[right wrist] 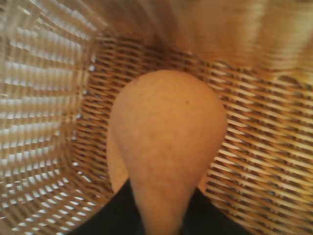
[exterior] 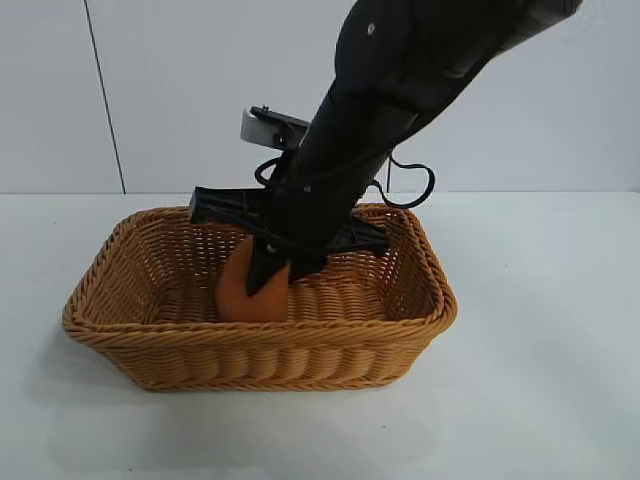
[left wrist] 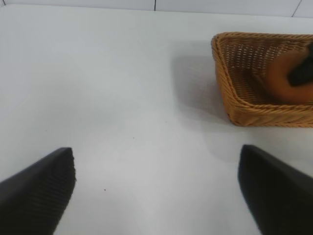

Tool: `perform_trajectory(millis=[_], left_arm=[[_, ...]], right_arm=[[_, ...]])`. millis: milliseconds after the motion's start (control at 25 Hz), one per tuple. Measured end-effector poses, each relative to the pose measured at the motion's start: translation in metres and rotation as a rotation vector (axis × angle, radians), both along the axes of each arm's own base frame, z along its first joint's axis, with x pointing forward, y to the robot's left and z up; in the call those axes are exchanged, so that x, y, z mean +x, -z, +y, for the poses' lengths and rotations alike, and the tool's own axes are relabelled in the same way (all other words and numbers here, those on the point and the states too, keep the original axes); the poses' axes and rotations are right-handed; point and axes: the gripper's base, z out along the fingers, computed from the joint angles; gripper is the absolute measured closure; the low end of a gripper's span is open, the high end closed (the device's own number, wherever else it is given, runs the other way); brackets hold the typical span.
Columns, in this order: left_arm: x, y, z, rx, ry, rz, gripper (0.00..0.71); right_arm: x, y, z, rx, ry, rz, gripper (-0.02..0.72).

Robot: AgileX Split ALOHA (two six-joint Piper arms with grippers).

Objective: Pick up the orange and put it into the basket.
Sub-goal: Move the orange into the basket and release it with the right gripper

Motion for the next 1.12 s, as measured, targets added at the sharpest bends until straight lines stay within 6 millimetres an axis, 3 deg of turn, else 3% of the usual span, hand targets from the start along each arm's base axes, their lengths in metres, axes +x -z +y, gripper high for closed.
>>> perform_trajectory(millis=[80, 160, 240, 360, 440, 600, 800, 960, 1120], left_arm=[[0.0, 0.0, 0.0, 0.0, 0.0, 0.0, 0.065], [0.0, 0.0, 0.0, 0.0, 0.0, 0.0, 0.065], [0.0, 0.0, 0.0, 0.0, 0.0, 0.0, 0.065], [0.0, 0.0, 0.0, 0.0, 0.0, 0.0, 0.065], [0.0, 0.0, 0.0, 0.0, 0.0, 0.0, 0.065], [0.0, 0.0, 0.0, 0.0, 0.0, 0.0, 0.065], [0.0, 0.0, 0.0, 0.0, 0.0, 0.0, 0.065], [0.0, 0.0, 0.0, 0.0, 0.0, 0.0, 0.065], [0.0, 0.0, 0.0, 0.0, 0.0, 0.0, 0.065]], right_arm=[[0.0, 0.0, 0.0, 0.002, 0.001, -0.001, 0.642], [-0.001, 0.0, 0.0, -0.002, -0.001, 0.005, 0.573], [-0.001, 0.0, 0.0, -0.005, -0.004, 0.014, 0.43], [-0.002, -0.001, -0.001, -0.011, -0.009, 0.023, 0.137], [-0.004, -0.004, -0.001, -0.015, -0.015, 0.031, 0.059], [-0.002, -0.023, -0.004, -0.052, -0.057, 0.062, 0.018], [0.013, -0.07, -0.009, -0.141, -0.101, 0.061, 0.009], [0.023, -0.103, -0.023, -0.265, -0.12, 0.06, 0.01], [0.038, -0.119, -0.041, -0.308, -0.063, 0.011, 0.01]])
